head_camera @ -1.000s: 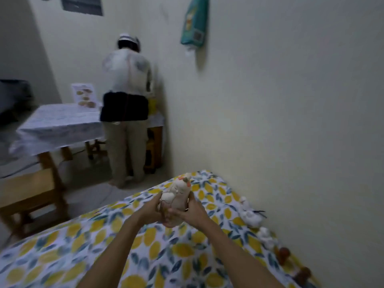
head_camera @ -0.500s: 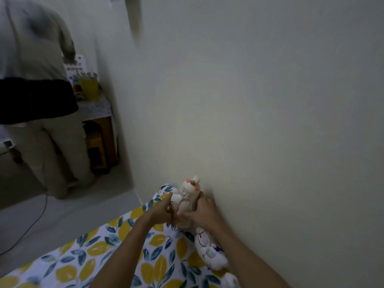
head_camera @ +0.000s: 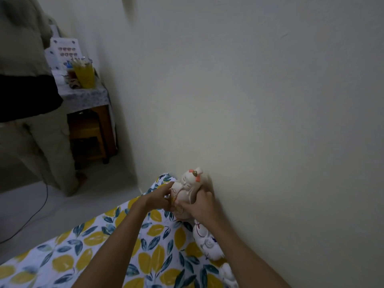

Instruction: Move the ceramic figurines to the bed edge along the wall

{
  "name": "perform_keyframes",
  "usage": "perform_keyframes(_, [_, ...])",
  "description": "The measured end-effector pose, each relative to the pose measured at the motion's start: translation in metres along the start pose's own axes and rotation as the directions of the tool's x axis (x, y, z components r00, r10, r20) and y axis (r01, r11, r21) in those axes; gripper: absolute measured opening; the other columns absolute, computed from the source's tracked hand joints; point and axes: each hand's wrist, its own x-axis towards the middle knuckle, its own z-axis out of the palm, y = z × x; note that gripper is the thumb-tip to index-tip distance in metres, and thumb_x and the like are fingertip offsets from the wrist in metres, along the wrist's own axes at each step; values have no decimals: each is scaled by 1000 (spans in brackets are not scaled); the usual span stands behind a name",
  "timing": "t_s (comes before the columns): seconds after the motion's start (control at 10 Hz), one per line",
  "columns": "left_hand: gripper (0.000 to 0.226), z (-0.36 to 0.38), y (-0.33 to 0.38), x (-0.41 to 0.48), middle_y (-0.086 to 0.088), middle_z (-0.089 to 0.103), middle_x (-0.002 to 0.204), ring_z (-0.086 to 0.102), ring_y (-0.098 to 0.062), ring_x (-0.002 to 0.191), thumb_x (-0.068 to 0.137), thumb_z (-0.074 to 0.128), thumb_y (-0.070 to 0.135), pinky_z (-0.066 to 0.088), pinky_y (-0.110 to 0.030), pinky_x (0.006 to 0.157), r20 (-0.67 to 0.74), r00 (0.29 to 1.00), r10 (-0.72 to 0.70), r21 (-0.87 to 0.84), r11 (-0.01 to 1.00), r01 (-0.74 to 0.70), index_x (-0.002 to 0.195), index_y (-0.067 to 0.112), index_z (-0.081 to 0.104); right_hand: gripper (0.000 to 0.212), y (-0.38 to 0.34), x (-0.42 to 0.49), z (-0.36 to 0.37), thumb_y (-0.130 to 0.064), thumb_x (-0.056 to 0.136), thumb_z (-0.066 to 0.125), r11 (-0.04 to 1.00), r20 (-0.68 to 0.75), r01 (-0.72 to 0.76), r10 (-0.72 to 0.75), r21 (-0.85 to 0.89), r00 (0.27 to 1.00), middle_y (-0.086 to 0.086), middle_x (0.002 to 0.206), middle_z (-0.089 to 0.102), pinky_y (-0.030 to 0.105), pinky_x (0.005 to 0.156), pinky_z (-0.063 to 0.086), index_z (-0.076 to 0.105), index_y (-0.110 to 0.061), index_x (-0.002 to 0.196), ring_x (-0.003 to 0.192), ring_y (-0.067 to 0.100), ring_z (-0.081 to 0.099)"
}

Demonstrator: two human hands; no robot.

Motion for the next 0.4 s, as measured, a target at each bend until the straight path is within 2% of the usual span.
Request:
perform_keyframes(0.1, [84,2,-3,0,-5,46,133,42,-19,125,78,56,-20,47,-33,92,-30,1000,5,40,999,-4,146,20,29,70,2,-2,4,-60,68,75,1000,-1,15,-15,17,1000,12,97,71,28,62,48,56,-5,107,89,29,69])
perform_keyframes(0.2, [86,4,-3,-2,-3,47,132,41,-15,123,77,60,-18,45,-29,93,-59,998,11,65,998,-7,147,20,29,73,2,-3,4,-62,67,73,999,-4,30,-30,17,1000,11,97,72,28,63,50,56,-6,110,88,28,69])
perform_keyframes(0.3, [86,6,-9,-8,-4,49,136,44,-18,127,76,63,-14,51,-36,97,-84,996,0,84,996,7,147,23,29,74,5,-2,9,-67,67,69,999,10,37,-37,12,999,10,99,71,35,69,58,55,-9,112,88,27,69])
perform_keyframes(0.4, [88,8,-13,-12,-5,45,146,43,-25,135,77,69,-2,50,-45,104,-85,996,37,114,993,-27,147,30,26,73,6,-3,9,-66,71,68,999,26,45,-44,-9,999,12,101,70,34,69,56,53,-9,113,91,28,67])
